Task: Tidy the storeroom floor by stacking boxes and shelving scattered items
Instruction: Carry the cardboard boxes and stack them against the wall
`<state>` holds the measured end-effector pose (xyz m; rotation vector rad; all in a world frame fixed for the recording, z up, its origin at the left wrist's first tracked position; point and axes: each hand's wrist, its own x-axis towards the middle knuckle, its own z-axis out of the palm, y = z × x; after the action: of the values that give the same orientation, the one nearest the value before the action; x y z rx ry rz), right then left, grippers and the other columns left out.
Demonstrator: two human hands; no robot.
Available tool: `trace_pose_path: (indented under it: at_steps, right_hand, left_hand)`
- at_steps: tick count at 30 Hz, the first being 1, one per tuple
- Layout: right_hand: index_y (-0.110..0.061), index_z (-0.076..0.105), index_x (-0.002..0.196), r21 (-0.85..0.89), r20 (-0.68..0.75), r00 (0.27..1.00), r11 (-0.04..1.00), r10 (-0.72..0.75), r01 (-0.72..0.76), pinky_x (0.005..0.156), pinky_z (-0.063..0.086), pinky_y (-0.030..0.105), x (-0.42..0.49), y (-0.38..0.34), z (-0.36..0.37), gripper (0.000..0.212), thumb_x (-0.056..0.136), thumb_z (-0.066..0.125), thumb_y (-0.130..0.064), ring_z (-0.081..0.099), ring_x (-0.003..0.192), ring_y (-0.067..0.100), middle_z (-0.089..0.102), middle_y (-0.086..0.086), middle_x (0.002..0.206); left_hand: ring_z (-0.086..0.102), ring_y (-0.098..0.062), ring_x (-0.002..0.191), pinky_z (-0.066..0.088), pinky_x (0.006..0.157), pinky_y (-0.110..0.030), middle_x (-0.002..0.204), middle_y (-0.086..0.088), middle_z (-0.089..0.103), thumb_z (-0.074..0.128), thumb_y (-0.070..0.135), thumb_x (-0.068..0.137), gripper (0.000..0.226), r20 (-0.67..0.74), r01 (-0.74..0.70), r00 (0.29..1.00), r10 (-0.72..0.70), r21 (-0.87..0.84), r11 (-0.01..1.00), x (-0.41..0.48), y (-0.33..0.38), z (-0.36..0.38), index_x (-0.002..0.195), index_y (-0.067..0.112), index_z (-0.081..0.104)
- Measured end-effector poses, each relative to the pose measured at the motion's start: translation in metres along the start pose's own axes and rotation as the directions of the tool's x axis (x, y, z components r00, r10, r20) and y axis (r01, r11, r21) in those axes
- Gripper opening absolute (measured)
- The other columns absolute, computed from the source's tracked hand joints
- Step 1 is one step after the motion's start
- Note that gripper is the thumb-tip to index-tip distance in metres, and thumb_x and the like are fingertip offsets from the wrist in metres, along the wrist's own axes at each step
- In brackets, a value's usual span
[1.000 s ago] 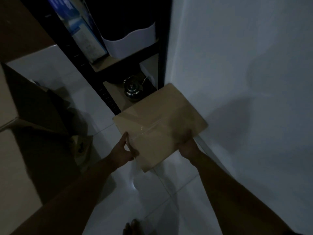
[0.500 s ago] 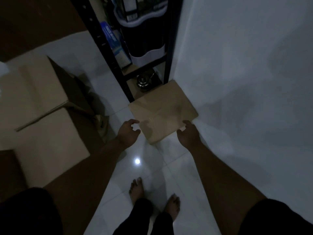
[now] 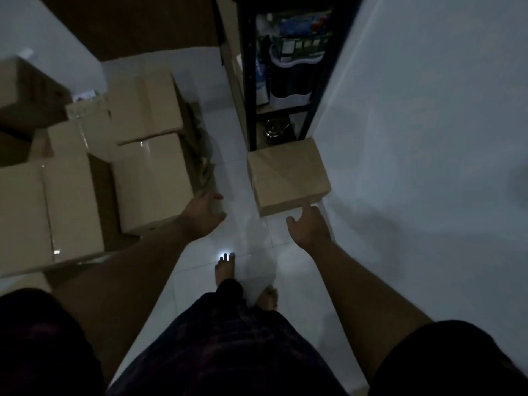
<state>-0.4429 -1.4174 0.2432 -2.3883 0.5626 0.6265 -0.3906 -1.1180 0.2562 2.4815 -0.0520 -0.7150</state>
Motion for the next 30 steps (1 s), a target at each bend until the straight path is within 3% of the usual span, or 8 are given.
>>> trace_pose_path:
  at_steps: [4, 9, 12, 15, 19, 25, 30]
  right_hand:
    - [-0.017, 0.041, 0.151, 0.018, 0.061, 0.991, 0.993, -0.115, 0.115, 0.109, 0.046, 0.048, -0.029, -0.002, -0.001, 0.07, 0.091, 0.059, -0.049, 0.049, 0.135, 0.034, 0.051, 0.01, 0.148]
    - [-0.017, 0.044, 0.149, 0.003, 0.112, 0.981, 0.988, -0.156, 0.157, 0.105, 0.048, 0.039, -0.05, -0.015, 0.0, 0.065, 0.093, 0.064, -0.043, 0.056, 0.127, 0.033, 0.058, 0.01, 0.141]
    - [-0.02, 0.044, 0.147, -0.013, 0.128, 0.976, 0.984, -0.177, 0.18, 0.102, 0.052, 0.042, -0.057, -0.027, 0.014, 0.07, 0.087, 0.061, -0.051, 0.06, 0.121, 0.032, 0.06, 0.01, 0.138]
    - [-0.019, 0.041, 0.15, -0.051, 0.156, 0.967, 0.976, -0.204, 0.214, 0.103, 0.05, 0.043, -0.073, -0.049, 0.033, 0.067, 0.091, 0.062, -0.045, 0.057, 0.123, 0.034, 0.054, 0.013, 0.14]
    - [-0.016, 0.041, 0.15, -0.089, 0.168, 0.954, 0.96, -0.25, 0.267, 0.104, 0.049, 0.041, -0.1, -0.085, 0.07, 0.065, 0.094, 0.063, -0.041, 0.055, 0.124, 0.035, 0.054, 0.016, 0.141]
    - [-0.017, 0.039, 0.152, -0.054, 0.169, 0.955, 0.965, -0.245, 0.257, 0.096, 0.045, 0.031, -0.156, -0.138, 0.143, 0.063, 0.097, 0.061, -0.038, 0.055, 0.126, 0.034, 0.049, 0.014, 0.148]
    - [-0.02, 0.04, 0.149, -0.012, 0.149, 0.957, 0.967, -0.25, 0.255, 0.101, 0.05, 0.04, -0.207, -0.181, 0.207, 0.063, 0.094, 0.062, -0.042, 0.055, 0.123, 0.035, 0.051, 0.016, 0.142]
  left_hand:
    - [0.053, -0.033, 0.127, 0.04, 0.107, -0.035, 0.145, -0.014, 0.045, 0.073, 0.032, 0.091, 0.054, -0.106, 0.091, 0.99, -0.095, -0.041, 0.995, -0.056, -0.018, -0.005, 0.139, 0.015, 0.055]
    - [0.053, -0.031, 0.125, 0.042, 0.106, -0.038, 0.144, -0.011, 0.045, 0.071, 0.036, 0.092, 0.049, -0.158, 0.164, 0.97, -0.184, -0.13, 0.978, -0.113, -0.05, -0.007, 0.136, 0.02, 0.057]
    - [0.051, -0.029, 0.129, 0.041, 0.108, -0.038, 0.143, -0.009, 0.048, 0.073, 0.036, 0.09, 0.048, -0.189, 0.202, 0.952, -0.241, -0.204, 0.958, -0.144, -0.071, -0.007, 0.133, 0.021, 0.058]
    - [0.05, -0.029, 0.131, 0.04, 0.107, -0.036, 0.145, -0.01, 0.047, 0.074, 0.033, 0.09, 0.046, -0.212, 0.239, 0.929, -0.305, -0.288, 0.927, -0.173, -0.096, -0.009, 0.132, 0.021, 0.059]
    - [0.051, -0.028, 0.13, 0.043, 0.104, -0.039, 0.144, -0.009, 0.05, 0.074, 0.042, 0.089, 0.048, -0.214, 0.304, 0.899, -0.381, -0.323, 0.897, -0.223, -0.15, -0.013, 0.132, 0.025, 0.059]
    - [0.051, -0.028, 0.128, 0.043, 0.108, -0.04, 0.138, -0.009, 0.052, 0.074, 0.035, 0.091, 0.044, -0.231, 0.326, 0.876, -0.423, -0.363, 0.873, -0.314, -0.247, -0.029, 0.13, 0.02, 0.062]
    - [0.055, -0.027, 0.125, 0.043, 0.096, -0.033, 0.134, -0.005, 0.055, 0.073, 0.029, 0.092, 0.044, -0.254, 0.325, 0.858, -0.447, -0.405, 0.855, -0.377, -0.325, -0.052, 0.132, 0.012, 0.062]
